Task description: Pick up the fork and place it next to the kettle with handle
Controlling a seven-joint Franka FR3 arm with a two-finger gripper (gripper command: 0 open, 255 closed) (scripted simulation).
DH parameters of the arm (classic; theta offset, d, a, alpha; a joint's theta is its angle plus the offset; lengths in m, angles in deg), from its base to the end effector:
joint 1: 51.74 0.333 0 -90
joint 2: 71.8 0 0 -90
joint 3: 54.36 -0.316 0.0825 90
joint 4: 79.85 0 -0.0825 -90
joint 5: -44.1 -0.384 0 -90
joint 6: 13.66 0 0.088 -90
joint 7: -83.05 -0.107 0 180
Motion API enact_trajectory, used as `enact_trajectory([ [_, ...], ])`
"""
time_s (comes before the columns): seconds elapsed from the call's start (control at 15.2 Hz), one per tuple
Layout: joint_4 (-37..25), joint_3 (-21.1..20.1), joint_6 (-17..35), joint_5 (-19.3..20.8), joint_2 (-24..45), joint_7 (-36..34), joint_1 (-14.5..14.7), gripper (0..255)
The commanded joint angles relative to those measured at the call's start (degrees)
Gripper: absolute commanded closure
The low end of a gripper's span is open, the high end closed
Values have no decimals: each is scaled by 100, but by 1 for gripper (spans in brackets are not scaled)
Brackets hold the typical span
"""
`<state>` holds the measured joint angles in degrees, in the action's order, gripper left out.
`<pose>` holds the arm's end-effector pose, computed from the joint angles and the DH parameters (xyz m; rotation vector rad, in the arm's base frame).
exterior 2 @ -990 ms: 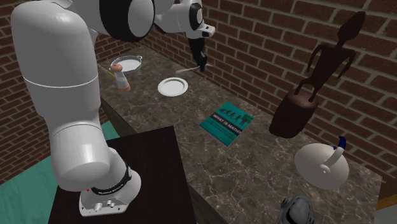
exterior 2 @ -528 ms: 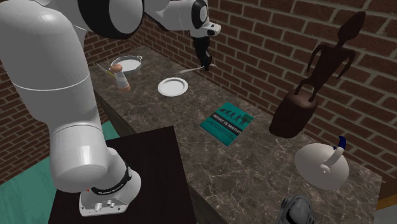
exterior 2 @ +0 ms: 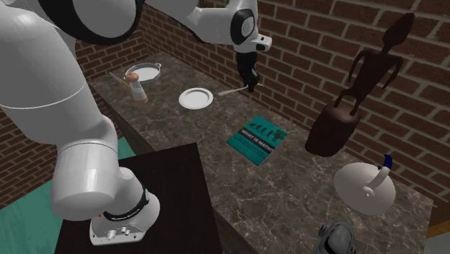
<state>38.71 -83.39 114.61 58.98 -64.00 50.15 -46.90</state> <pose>0.4839 0.3092 0.3796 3.0366 0.2543 0.1891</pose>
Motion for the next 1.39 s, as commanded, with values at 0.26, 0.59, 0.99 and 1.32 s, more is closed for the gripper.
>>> enact_trajectory([
  [0.26,268,330,240,-207,-206,942,-518,255],
  [0.59,297,619,356,-316,-226,1682,-912,255],
  [0.99,111,962,420,-395,-73,2526,-1359,255],
  [1.32,-228,1225,404,-441,189,3191,-1712,255],
])
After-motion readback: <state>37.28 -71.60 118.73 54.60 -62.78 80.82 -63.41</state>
